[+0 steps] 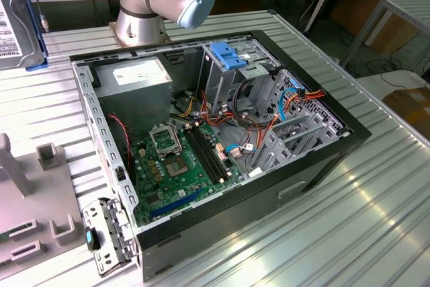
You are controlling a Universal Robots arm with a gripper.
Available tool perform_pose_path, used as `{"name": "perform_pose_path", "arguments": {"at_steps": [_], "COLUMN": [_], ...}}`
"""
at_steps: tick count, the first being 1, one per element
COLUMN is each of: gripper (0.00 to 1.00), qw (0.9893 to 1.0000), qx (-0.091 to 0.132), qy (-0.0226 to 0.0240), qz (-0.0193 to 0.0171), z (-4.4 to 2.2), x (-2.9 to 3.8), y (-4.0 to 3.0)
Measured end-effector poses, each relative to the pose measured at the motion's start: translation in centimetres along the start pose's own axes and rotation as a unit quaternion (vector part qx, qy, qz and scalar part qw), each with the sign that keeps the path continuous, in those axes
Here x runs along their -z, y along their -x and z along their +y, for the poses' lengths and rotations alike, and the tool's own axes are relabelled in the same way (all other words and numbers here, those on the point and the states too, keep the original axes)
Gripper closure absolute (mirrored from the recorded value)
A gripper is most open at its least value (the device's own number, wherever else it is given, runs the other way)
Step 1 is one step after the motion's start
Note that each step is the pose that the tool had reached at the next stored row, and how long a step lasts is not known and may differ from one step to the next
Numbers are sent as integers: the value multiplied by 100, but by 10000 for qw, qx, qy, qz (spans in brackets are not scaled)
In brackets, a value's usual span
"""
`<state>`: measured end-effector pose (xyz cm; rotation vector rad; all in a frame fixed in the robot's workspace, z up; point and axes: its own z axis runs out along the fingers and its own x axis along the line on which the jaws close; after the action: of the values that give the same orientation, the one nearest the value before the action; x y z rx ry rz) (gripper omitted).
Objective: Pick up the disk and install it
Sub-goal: 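Pick up the disk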
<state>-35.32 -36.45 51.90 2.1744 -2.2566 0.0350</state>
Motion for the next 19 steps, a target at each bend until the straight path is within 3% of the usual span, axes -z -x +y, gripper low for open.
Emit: {"name": "perform_pose_path", "arguments": {"at_steps": [9, 19], "gripper": [63, 63], "qw": [10000, 10000], "qx": [0, 0], "qy": [0, 0], "qz": [0, -1], "z": [-154, -411], "x": [-3, -12], "y": [6, -26]}}
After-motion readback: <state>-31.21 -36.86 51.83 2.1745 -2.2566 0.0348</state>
